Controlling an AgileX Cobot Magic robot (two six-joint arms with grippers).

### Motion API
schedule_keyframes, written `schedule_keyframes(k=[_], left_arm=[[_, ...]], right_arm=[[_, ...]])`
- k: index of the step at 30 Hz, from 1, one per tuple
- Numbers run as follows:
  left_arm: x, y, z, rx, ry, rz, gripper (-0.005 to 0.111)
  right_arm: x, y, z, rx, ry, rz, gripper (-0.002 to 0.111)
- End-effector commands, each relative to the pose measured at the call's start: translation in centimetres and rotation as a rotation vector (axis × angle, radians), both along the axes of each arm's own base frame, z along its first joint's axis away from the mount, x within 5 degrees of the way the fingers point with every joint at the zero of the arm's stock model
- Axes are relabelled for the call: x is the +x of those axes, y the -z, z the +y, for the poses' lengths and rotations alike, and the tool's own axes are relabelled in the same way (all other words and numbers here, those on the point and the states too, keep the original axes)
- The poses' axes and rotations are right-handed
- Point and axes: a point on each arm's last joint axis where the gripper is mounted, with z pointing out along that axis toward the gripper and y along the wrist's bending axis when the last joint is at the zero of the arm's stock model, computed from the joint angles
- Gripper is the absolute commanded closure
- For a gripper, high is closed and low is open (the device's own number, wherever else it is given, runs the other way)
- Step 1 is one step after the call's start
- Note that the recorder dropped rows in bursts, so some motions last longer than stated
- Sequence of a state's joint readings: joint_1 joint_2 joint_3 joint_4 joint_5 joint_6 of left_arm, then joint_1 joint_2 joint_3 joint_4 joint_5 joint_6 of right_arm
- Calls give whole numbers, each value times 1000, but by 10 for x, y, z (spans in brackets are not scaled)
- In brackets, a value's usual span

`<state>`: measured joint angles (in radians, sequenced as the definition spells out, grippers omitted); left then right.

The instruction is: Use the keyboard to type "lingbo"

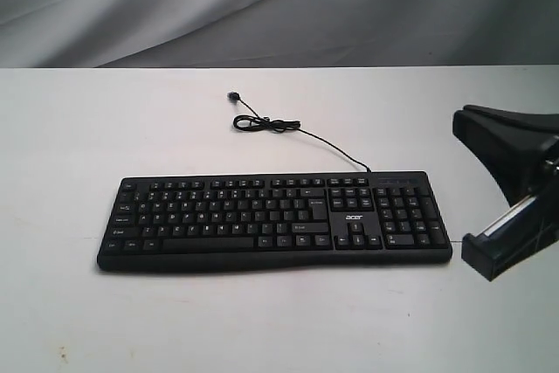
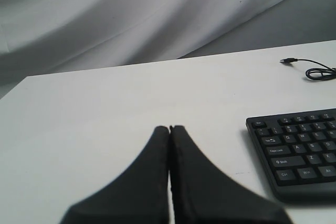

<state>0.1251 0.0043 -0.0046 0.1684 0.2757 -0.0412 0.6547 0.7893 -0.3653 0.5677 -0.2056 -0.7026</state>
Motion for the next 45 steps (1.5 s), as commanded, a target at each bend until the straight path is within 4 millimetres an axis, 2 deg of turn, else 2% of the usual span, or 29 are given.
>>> schedule_keyframes(k=[1,11,15,18,23,29,33,45], left_arm=[[0,0,-1,-5,8,-10,107],[0,0,-1,-5,8,-10,107],[0,0,-1,-5,8,-10,107],[0,0,-1,-5,8,-10,107],[0,0,-1,-5,8,-10,107],[0,0,-1,-5,8,-10,107],[0,0,-1,-5,8,-10,107],[0,0,-1,-5,8,-10,107]], right_arm=[[1,1,-4,32,41,-15,108],[0,-8,-9,72,75,-82,108],[-3,-12,-14,164,111,-51,108],[-5,-16,-27,258,188,-33,108],[-8,-21,-53,288,323,-46,108],[-34,-28,-78,310,431,-85,108],[-47,-28,-84,302,486,-92,108],[-29,-14,-84,274,501,42,108]])
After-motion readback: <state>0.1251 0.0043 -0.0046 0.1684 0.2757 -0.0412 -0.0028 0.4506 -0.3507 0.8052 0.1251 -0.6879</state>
